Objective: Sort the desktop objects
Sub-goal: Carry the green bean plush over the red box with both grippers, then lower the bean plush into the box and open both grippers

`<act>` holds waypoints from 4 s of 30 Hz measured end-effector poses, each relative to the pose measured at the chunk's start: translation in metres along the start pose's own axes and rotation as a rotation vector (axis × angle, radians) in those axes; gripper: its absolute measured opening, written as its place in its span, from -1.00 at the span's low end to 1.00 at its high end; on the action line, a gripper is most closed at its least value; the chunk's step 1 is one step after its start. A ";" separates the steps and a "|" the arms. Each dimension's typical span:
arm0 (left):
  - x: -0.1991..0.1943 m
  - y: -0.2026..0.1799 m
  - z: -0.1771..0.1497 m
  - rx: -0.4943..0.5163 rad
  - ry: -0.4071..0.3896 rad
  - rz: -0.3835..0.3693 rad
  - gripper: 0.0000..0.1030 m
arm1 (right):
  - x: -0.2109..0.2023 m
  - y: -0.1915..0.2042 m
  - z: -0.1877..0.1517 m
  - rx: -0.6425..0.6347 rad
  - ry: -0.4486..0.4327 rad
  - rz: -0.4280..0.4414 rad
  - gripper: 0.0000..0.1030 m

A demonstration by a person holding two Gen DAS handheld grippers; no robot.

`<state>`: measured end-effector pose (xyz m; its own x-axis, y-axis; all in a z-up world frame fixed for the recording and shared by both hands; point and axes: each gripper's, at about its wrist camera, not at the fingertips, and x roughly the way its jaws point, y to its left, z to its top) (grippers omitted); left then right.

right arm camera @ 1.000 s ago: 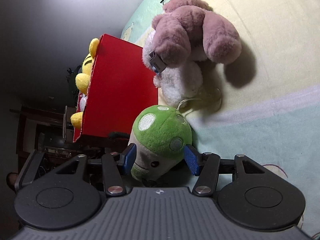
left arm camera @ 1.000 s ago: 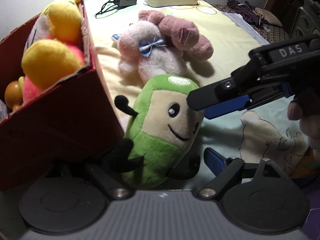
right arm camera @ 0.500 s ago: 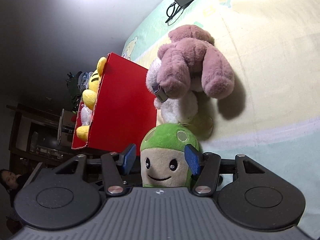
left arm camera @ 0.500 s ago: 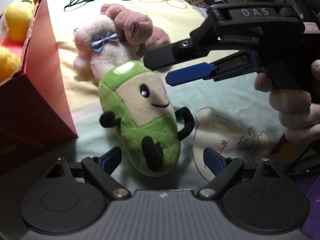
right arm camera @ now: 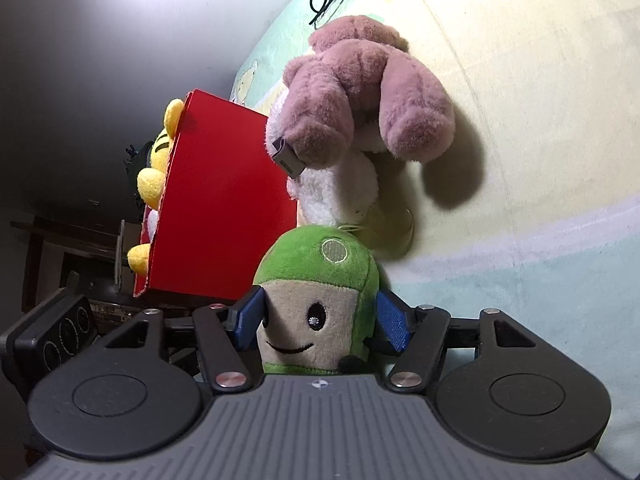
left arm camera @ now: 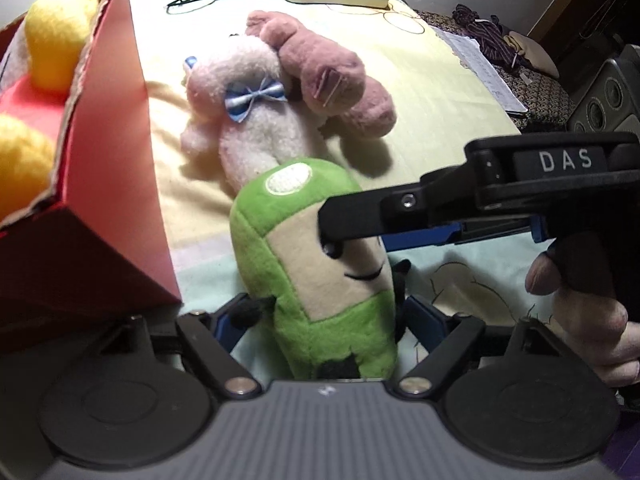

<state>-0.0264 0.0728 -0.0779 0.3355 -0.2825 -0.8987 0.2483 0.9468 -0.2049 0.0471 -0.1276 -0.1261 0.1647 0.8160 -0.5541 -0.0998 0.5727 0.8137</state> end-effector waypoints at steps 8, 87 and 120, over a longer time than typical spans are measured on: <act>0.002 -0.015 0.002 0.054 0.001 0.035 0.54 | -0.006 -0.012 -0.003 0.102 -0.001 0.039 0.17; -0.080 0.202 0.034 0.037 -0.179 0.226 0.61 | 0.141 0.209 0.014 -0.370 -0.167 -0.128 0.16; -0.094 0.190 0.032 0.072 -0.201 0.269 0.68 | 0.134 0.207 0.018 -0.308 -0.204 -0.096 -0.16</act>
<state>0.0183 0.2741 -0.0197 0.5680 -0.0554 -0.8212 0.1876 0.9802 0.0636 0.0667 0.0989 -0.0289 0.3759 0.7432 -0.5535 -0.3600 0.6675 0.6518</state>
